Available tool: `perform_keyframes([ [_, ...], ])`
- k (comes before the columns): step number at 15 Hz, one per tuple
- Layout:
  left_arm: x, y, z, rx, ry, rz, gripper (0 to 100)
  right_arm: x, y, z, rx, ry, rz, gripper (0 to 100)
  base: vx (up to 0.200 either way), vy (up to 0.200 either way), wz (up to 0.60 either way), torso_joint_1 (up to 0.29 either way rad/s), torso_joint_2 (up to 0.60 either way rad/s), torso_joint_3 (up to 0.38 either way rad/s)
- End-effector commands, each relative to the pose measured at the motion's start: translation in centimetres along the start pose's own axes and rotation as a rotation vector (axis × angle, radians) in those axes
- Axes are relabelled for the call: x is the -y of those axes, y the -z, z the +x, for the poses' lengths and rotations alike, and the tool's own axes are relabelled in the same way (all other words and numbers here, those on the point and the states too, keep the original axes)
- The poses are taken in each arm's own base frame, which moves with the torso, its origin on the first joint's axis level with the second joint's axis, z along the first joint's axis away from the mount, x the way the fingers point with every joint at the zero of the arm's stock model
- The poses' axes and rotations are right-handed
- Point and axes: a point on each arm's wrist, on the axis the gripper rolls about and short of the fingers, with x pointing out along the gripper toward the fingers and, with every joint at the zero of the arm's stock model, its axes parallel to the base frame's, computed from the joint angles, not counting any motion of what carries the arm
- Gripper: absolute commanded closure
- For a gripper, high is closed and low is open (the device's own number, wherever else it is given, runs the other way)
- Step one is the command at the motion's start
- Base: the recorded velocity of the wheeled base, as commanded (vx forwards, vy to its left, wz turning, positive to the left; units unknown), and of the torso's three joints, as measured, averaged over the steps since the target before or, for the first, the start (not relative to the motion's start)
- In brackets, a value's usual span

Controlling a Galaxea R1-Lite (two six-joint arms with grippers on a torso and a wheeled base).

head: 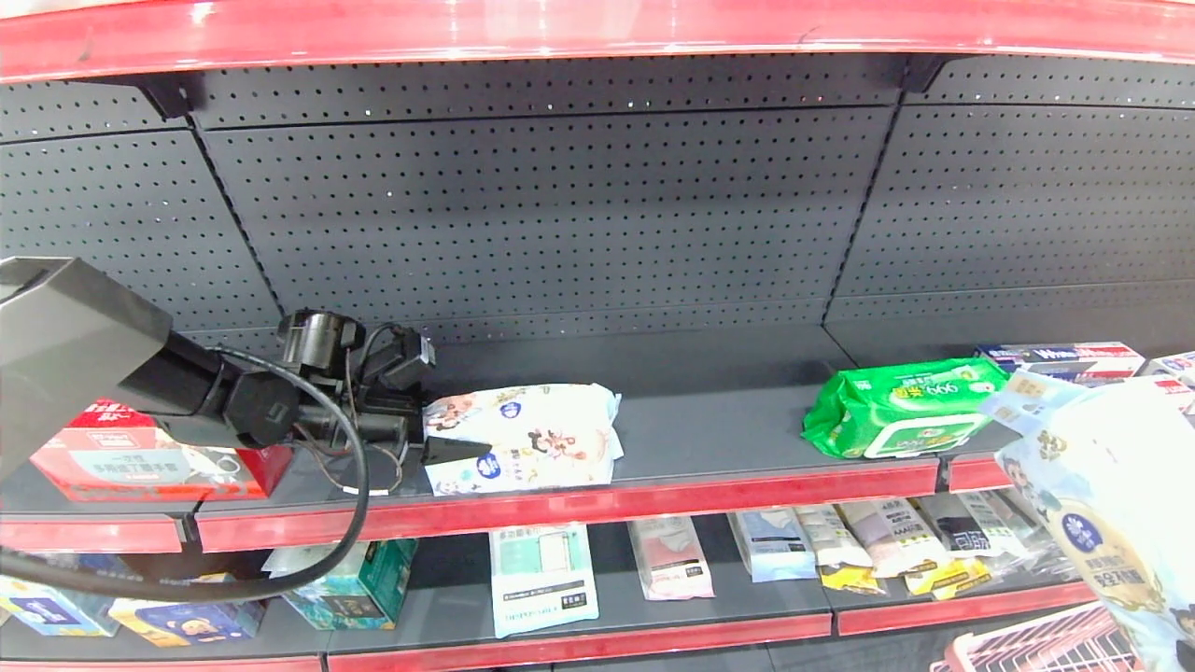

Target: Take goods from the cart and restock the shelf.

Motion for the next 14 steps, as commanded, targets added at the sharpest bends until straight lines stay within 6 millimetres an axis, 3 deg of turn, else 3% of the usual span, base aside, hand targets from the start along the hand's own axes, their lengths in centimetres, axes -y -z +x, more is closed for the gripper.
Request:
perform_keyframes([
  [1, 0.12, 0.13, 0.01, -0.008, 0.0, -0.008, 100, 0.0, 0.0, -0.01, 0.0, 0.0, 0.0, 100, 0.0, 0.0, 0.0, 0.0, 0.0, 0.0],
  [14, 0.39, 0.22, 0.07, 0.023, 0.038, -0.016, 100, -0.11, 0.42, -0.04, 0.0, 0.0, 0.0, 100, 0.0, 0.0, 0.0, 0.0, 0.0, 0.0],
])
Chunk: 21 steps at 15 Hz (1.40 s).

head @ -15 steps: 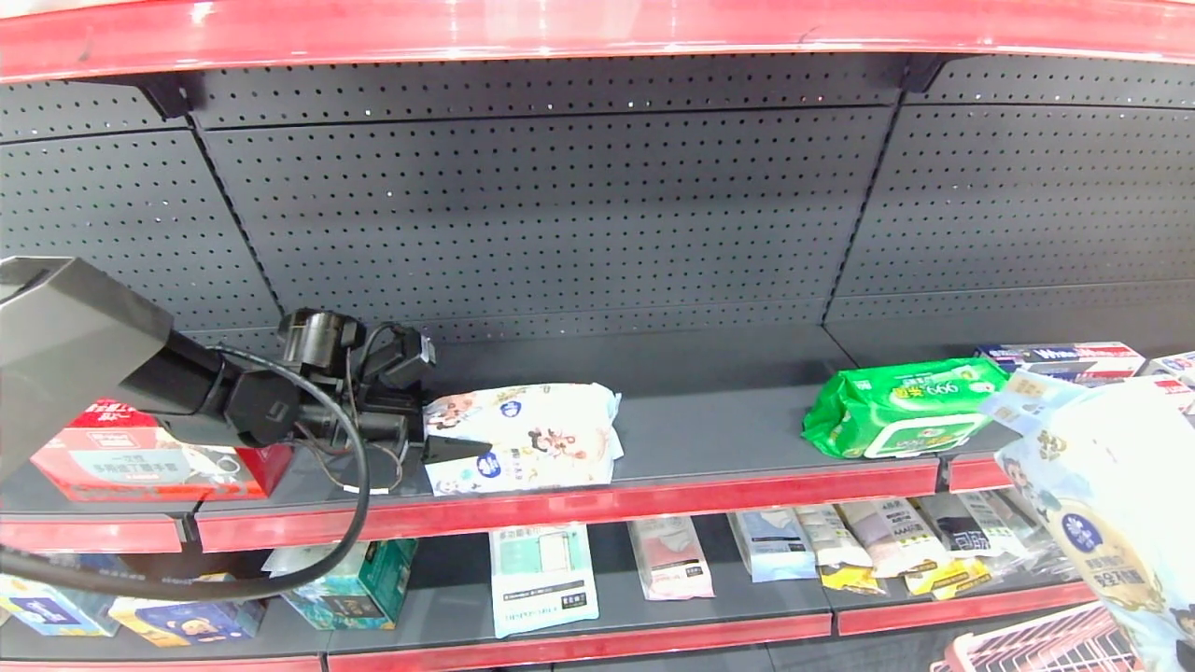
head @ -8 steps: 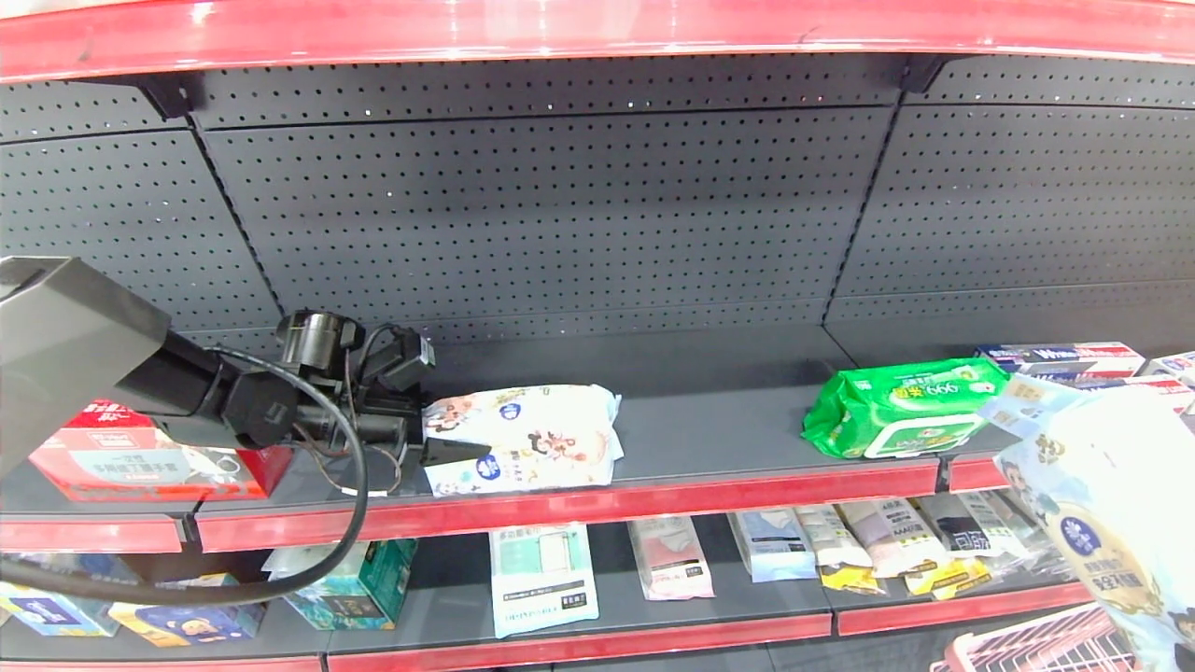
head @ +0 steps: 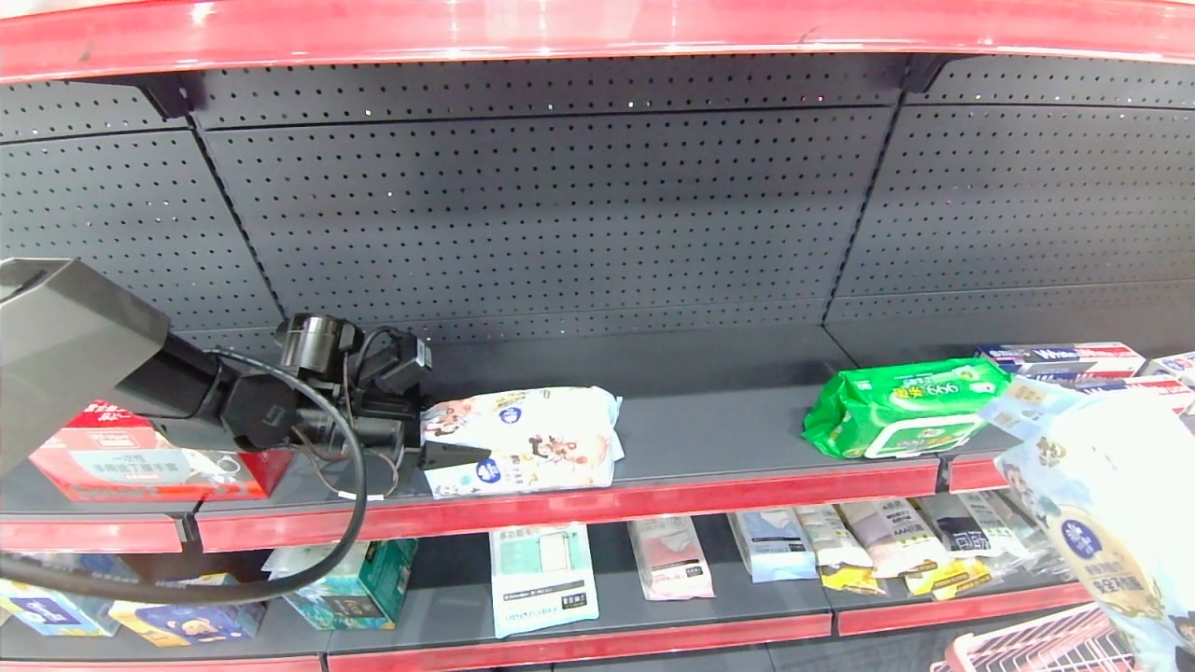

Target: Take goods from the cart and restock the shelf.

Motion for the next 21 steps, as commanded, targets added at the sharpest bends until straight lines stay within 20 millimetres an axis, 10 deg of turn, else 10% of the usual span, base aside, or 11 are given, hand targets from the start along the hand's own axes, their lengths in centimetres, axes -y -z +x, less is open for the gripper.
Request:
perform_keyframes([
  [1, -0.13, 0.16, 0.14, -0.007, -0.004, -0.002, 100, 0.0, 0.0, -0.02, 0.001, 0.001, 0.0, 100, 0.0, 0.0, 0.0, 0.0, 0.0, 0.0],
  [21, -0.56, -0.12, 0.68, 0.02, -0.03, 0.009, 100, -0.07, 0.26, 0.01, -0.005, 0.0, -0.009, 100, 0.0, 0.0, 0.0, 0.0, 0.0, 0.0],
])
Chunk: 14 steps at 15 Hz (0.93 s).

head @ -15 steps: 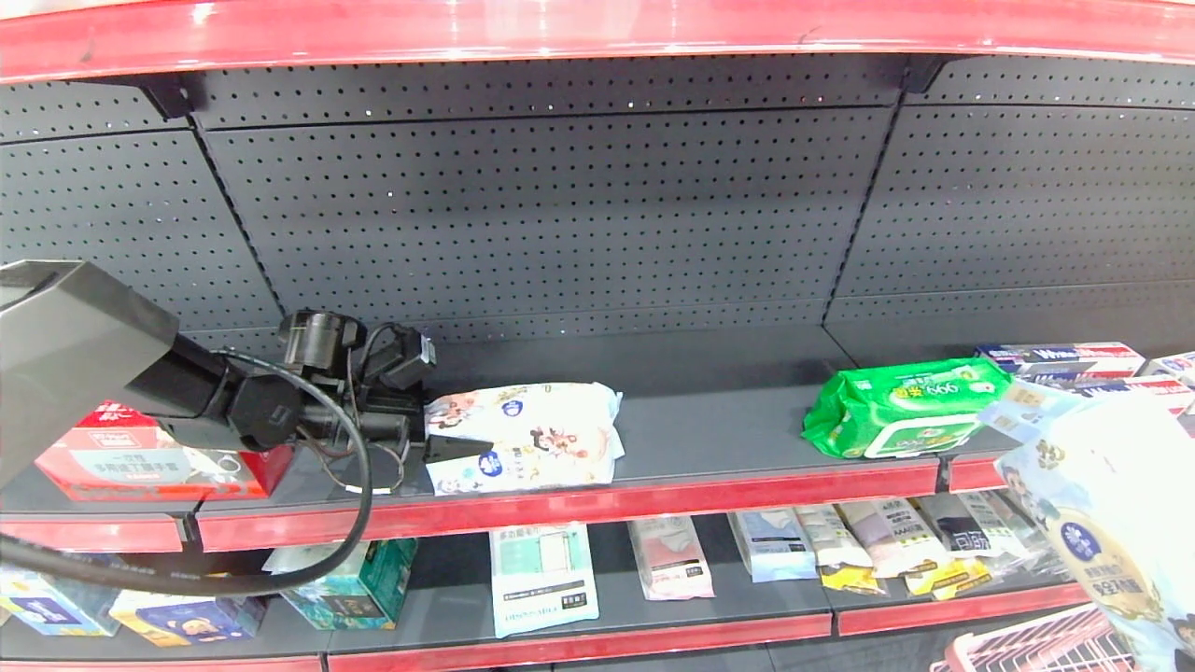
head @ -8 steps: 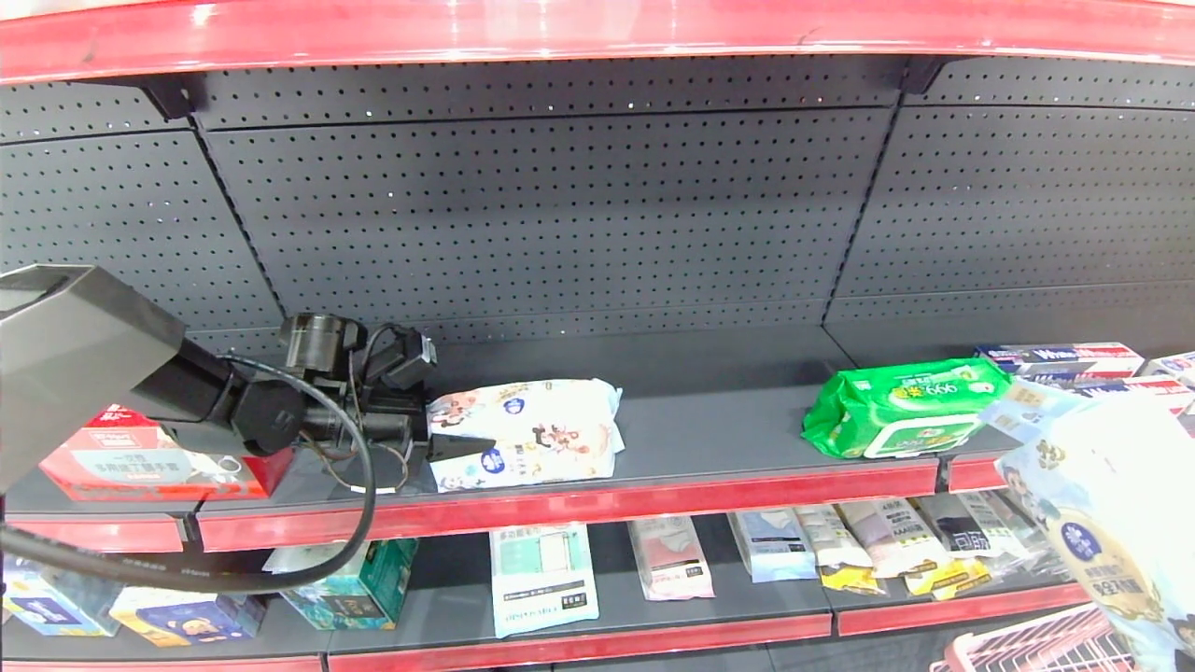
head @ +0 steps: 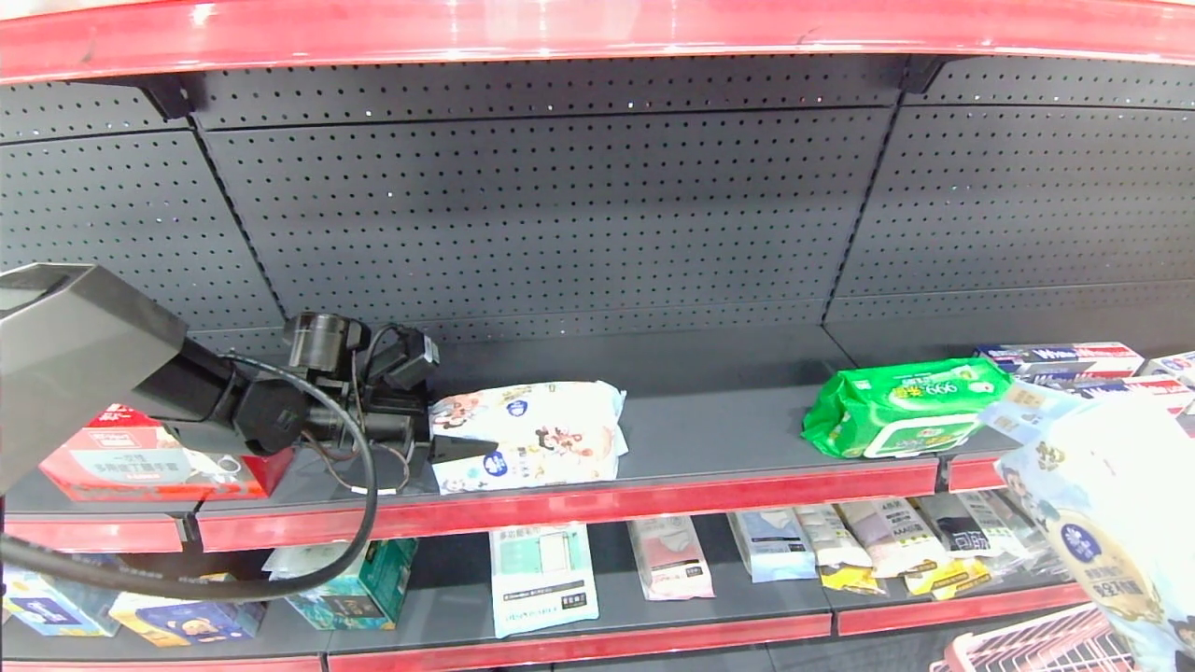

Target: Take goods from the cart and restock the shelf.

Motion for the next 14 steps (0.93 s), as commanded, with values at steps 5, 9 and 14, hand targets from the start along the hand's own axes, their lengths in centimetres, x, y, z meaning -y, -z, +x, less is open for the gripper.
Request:
perform_keyframes([
  [5, 0.01, 0.15, 0.08, -0.002, 0.001, -0.003, 100, -0.01, 0.04, -0.01, 0.0, 0.0, -0.002, 100, 0.0, 0.0, 0.0, 0.0, 0.0, 0.0],
  [9, 0.07, 0.25, 0.16, -0.008, -0.002, -0.005, 100, -0.04, 0.11, 0.04, -0.005, -0.002, -0.004, 100, 0.0, 0.0, 0.0, 0.0, 0.0, 0.0],
  [14, 0.2, 0.43, 0.19, -0.008, 0.006, -0.013, 0, -0.07, 0.2, 0.05, -0.006, -0.002, -0.014, 100, 0.0, 0.0, 0.0, 0.0, 0.0, 0.0],
])
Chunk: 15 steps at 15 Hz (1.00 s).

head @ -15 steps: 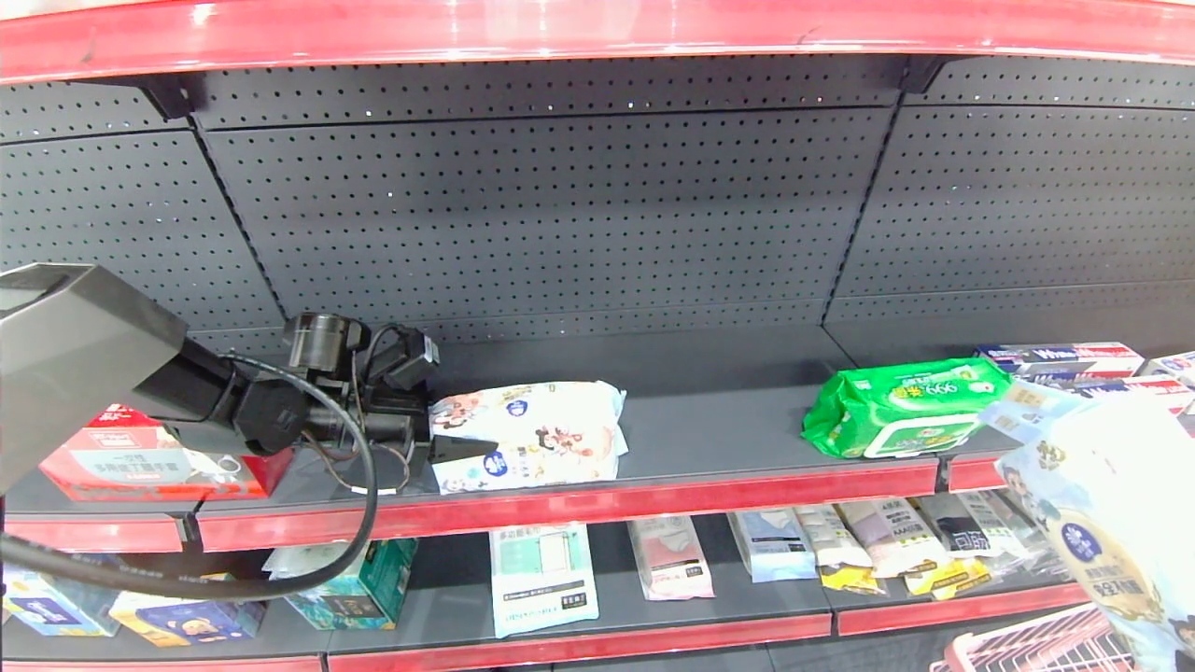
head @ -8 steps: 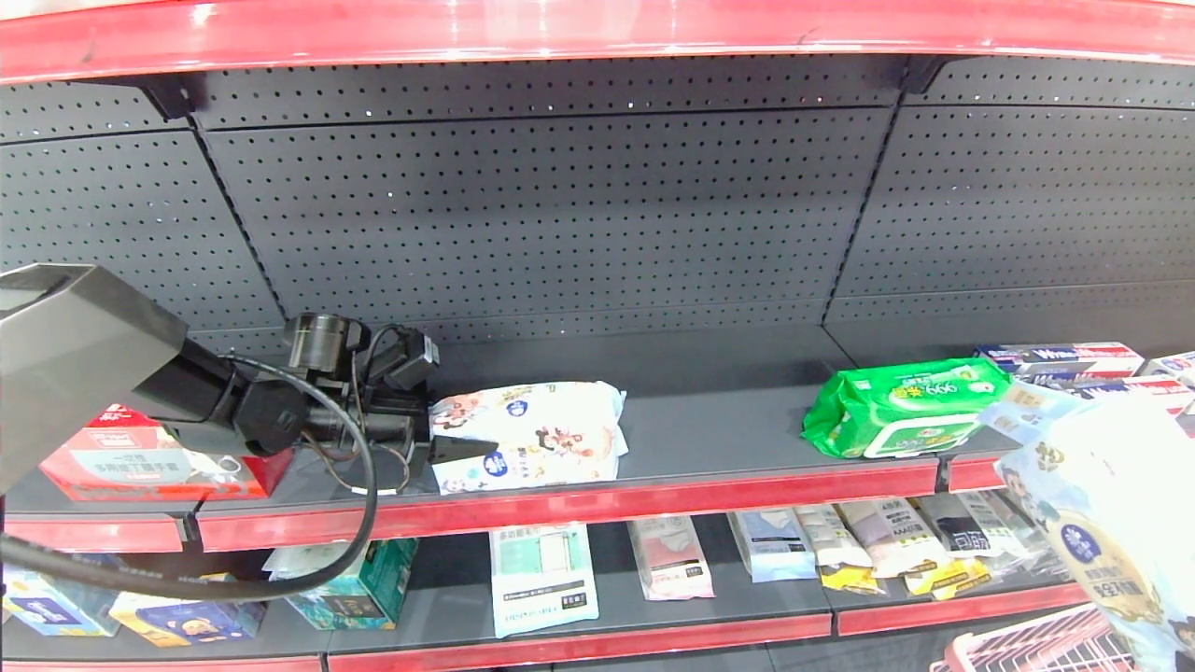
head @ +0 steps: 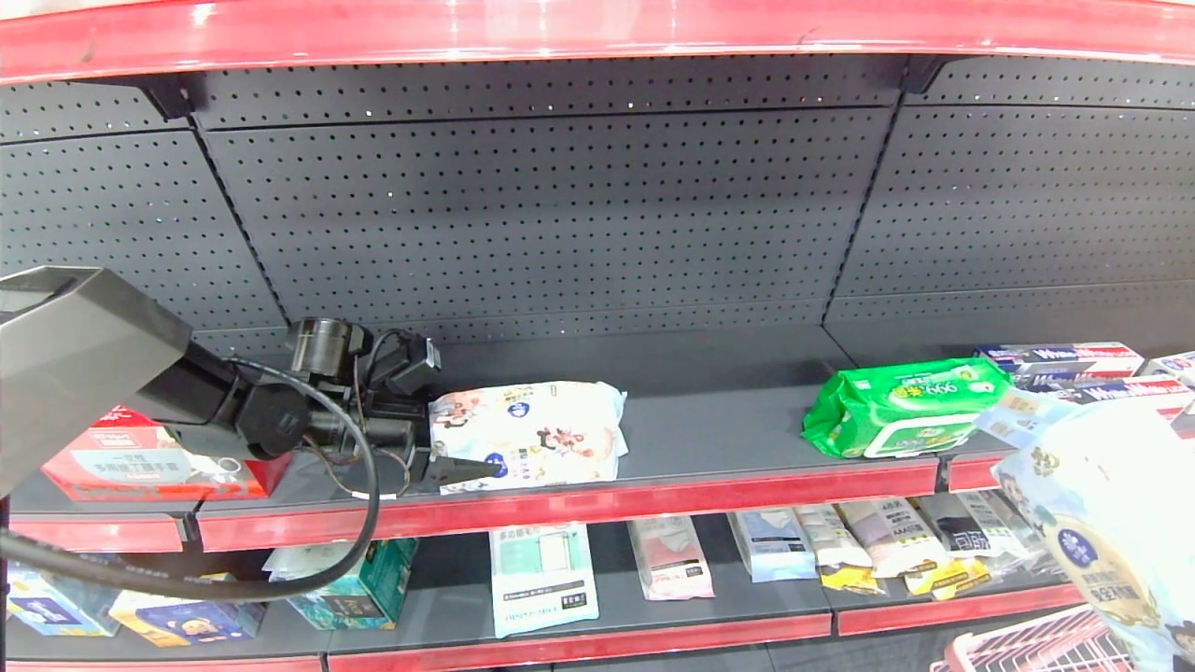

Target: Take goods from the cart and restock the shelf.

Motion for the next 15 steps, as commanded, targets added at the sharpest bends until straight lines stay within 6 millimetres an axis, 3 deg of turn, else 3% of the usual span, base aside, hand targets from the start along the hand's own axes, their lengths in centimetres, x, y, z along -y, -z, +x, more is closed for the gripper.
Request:
perform_keyframes([
  [1, 0.0, 0.0, -0.1, 0.0, -0.002, -0.001, 0, 0.0, 0.0, 0.0, 0.0, 0.0, -0.001, 100, 0.0, 0.0, 0.0, 0.0, 0.0, 0.0],
  [8, -0.6, 0.4, -1.4, 0.003, -0.039, -0.008, 0, 0.0, 0.0, 0.0, 0.001, -0.002, -0.003, 100, 0.0, 0.0, 0.0, 0.0, 0.0, 0.0],
  [15, -0.4, -0.6, -1.9, 0.014, -0.05, 0.009, 0, 0.0, 0.1, -0.1, 0.006, 0.0, -0.003, 100, 0.0, 0.0, 0.0, 0.0, 0.0, 0.0],
])
